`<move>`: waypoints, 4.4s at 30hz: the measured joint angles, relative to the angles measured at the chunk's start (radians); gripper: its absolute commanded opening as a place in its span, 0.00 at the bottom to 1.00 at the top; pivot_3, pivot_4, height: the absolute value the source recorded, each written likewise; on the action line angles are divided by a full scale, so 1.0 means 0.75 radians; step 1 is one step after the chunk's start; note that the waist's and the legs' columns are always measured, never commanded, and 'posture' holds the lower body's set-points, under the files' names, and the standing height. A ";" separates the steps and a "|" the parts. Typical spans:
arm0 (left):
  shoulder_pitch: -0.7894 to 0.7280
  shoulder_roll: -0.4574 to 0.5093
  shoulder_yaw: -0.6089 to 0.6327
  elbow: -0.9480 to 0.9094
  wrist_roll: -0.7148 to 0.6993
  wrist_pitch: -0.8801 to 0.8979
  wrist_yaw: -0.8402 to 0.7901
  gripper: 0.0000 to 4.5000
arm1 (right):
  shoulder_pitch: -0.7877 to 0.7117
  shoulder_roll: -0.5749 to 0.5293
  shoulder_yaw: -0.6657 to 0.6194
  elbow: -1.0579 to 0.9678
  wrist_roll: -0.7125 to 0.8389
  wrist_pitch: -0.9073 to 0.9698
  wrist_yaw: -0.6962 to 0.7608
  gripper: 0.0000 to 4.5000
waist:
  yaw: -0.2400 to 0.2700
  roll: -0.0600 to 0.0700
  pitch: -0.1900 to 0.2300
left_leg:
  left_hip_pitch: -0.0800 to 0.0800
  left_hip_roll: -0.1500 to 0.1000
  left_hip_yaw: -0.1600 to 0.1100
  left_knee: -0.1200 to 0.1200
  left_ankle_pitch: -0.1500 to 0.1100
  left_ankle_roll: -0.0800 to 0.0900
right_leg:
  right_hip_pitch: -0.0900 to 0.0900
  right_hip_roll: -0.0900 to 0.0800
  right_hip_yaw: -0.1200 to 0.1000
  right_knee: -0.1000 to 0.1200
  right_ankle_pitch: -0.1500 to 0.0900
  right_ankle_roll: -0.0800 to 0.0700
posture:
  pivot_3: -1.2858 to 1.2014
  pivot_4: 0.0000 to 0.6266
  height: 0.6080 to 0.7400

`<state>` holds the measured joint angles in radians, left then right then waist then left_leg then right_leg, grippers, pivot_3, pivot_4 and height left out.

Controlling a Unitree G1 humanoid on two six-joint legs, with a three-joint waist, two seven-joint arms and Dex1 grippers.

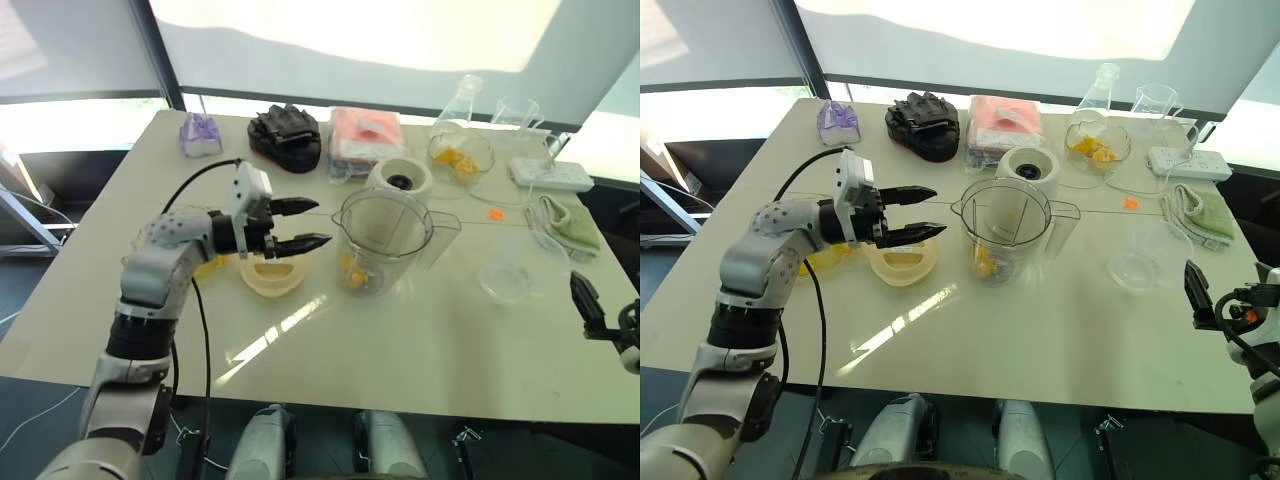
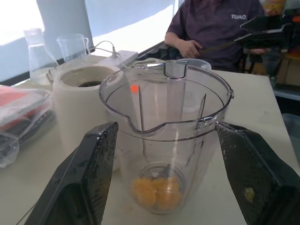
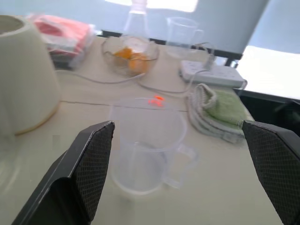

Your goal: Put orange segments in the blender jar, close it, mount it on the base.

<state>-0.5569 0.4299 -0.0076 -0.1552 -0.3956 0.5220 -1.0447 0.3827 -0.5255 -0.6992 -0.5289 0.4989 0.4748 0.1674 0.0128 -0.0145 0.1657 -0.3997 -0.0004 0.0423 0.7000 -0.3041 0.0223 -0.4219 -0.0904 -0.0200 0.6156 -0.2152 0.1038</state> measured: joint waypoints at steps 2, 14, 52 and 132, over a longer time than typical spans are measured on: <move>0.030 0.001 -0.007 -0.047 -0.013 0.020 0.038 0.76 | -0.028 0.003 0.061 0.098 -0.080 -0.024 -0.004 1.00 | -0.001 0.001 0.000 | 0.002 0.000 0.002 -0.001 0.000 0.000 | 0.000 0.001 0.002 0.000 0.000 0.000 | 0.52 0.24 1.00; 0.124 0.007 -0.018 -0.178 -0.045 0.077 0.213 0.76 | -0.353 -0.020 0.256 0.714 -0.357 -0.290 0.046 1.00 | -0.011 0.003 0.000 | 0.010 0.001 0.010 -0.003 0.000 0.000 | 0.003 0.003 0.011 0.001 0.000 0.000 | 0.52 0.24 1.00; 0.213 0.167 -0.050 -0.241 -0.097 0.071 0.246 0.76 | -0.779 -0.021 0.373 1.467 -0.530 -0.678 -0.062 1.00 | -0.039 0.005 0.001 | 0.011 0.001 0.014 -0.008 0.000 0.000 | 0.001 0.004 0.015 -0.002 0.000 0.000 | 0.52 0.24 1.00; 0.202 0.146 -0.081 -0.280 -0.095 0.099 0.317 0.76 | -0.870 0.035 0.457 1.628 -0.482 -0.875 -0.077 1.00 | -0.044 0.005 0.003 | 0.012 0.001 0.016 -0.016 0.000 0.000 | -0.002 0.003 0.017 -0.005 0.000 0.000 | 0.52 0.24 1.00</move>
<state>-0.4051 0.5394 -0.0680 -0.3649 -0.4671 0.5964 -0.8066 -0.2698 -0.4989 -0.3567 0.6923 0.1373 -0.1812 0.1100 -0.0201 -0.0106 0.1677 -0.3910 0.0002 0.0541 0.6881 -0.3041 0.0223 -0.4234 -0.0881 -0.0073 0.6115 -0.2154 0.1035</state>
